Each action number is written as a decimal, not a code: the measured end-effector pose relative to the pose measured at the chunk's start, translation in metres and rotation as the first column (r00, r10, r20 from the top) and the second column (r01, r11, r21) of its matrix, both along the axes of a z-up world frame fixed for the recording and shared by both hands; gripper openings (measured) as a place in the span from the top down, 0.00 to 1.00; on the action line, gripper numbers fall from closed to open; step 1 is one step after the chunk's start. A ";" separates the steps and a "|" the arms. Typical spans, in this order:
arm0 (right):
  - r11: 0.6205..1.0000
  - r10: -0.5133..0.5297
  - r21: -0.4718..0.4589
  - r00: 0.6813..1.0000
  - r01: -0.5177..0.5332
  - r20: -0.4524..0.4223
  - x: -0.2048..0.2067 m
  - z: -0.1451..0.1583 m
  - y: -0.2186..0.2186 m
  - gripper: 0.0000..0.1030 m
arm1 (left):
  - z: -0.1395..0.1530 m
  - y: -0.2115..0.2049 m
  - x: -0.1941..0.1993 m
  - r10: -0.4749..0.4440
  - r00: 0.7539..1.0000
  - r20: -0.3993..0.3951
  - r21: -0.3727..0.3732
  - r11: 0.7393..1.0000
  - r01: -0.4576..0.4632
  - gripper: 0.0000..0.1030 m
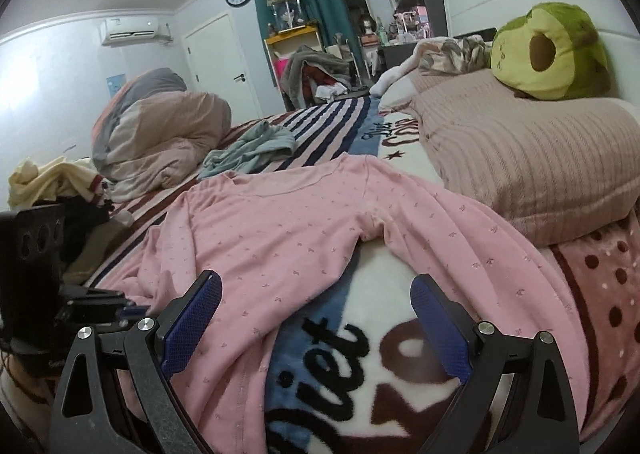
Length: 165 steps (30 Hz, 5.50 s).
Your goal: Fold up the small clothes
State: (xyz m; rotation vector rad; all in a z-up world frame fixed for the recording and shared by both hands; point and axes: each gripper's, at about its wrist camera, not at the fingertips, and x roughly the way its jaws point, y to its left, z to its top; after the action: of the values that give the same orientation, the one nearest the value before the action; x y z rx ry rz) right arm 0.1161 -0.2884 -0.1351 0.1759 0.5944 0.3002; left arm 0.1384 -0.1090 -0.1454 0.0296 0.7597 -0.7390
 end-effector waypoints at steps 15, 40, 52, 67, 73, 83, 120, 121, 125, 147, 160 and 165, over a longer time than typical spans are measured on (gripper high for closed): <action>0.972 0.219 -0.092 0.976 -0.217 0.012 0.015 0.030 0.079 0.09 | 0.062 0.144 -0.047 0.311 0.930 0.197 -0.073 0.950 -0.302 0.49; 0.687 0.546 -0.295 0.739 -0.664 -0.395 0.142 -0.022 0.257 0.69 | 0.007 0.249 0.033 0.530 0.842 0.097 -0.070 0.848 -0.525 0.45; 0.692 0.436 -0.461 0.831 -0.556 -0.347 0.167 -0.028 0.241 0.99 | -0.005 0.253 0.044 0.540 0.839 0.071 -0.081 0.841 -0.535 0.45; 0.784 0.459 -0.265 0.812 -0.561 -0.360 0.180 -0.018 0.201 0.70 | -0.005 0.241 0.049 0.528 0.847 0.063 -0.073 0.849 -0.523 0.45; 0.757 0.500 -0.222 0.763 -0.615 -0.409 0.209 -0.040 0.224 0.66 | -0.004 0.237 0.052 0.520 0.852 0.069 -0.074 0.854 -0.515 0.45; 0.737 0.508 -0.298 0.788 -0.606 -0.347 0.201 -0.032 0.231 1.00 | -0.010 0.245 0.054 0.539 0.841 0.051 -0.074 0.842 -0.535 0.45; 0.722 0.535 -0.269 0.761 -0.638 -0.368 0.021 -0.034 0.167 0.66 | 0.035 0.206 -0.021 0.488 0.864 0.125 -0.047 0.873 -0.486 0.41; 0.721 0.514 -0.310 0.778 -0.620 -0.360 0.022 -0.034 0.166 0.78 | 0.034 0.206 -0.022 0.488 0.864 0.125 -0.041 0.872 -0.487 0.41; 0.749 0.489 -0.318 0.809 -0.581 -0.327 0.022 -0.021 0.147 0.97 | 0.034 0.202 -0.027 0.485 0.865 0.125 -0.032 0.874 -0.485 0.41; 0.935 0.237 -0.206 0.942 -0.287 -0.236 -0.011 0.013 0.008 0.92 | 0.034 0.150 -0.013 0.412 0.903 0.122 0.044 0.907 -0.419 0.41; 0.864 0.440 -0.188 0.882 -0.468 -0.172 0.023 0.002 0.080 0.62 | 0.035 0.145 -0.011 0.402 0.907 0.123 0.054 0.910 -0.410 0.41; 0.875 0.412 -0.200 0.895 -0.441 -0.168 0.019 0.009 0.063 0.99 | 0.033 0.155 -0.012 0.421 0.900 0.117 0.053 0.902 -0.429 0.41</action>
State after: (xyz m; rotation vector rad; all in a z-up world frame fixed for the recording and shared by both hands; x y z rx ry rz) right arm 0.1347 -0.2257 -0.1258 -0.1723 0.7833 0.6496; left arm 0.1261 0.0459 -0.1127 -0.0280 0.6648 -0.2868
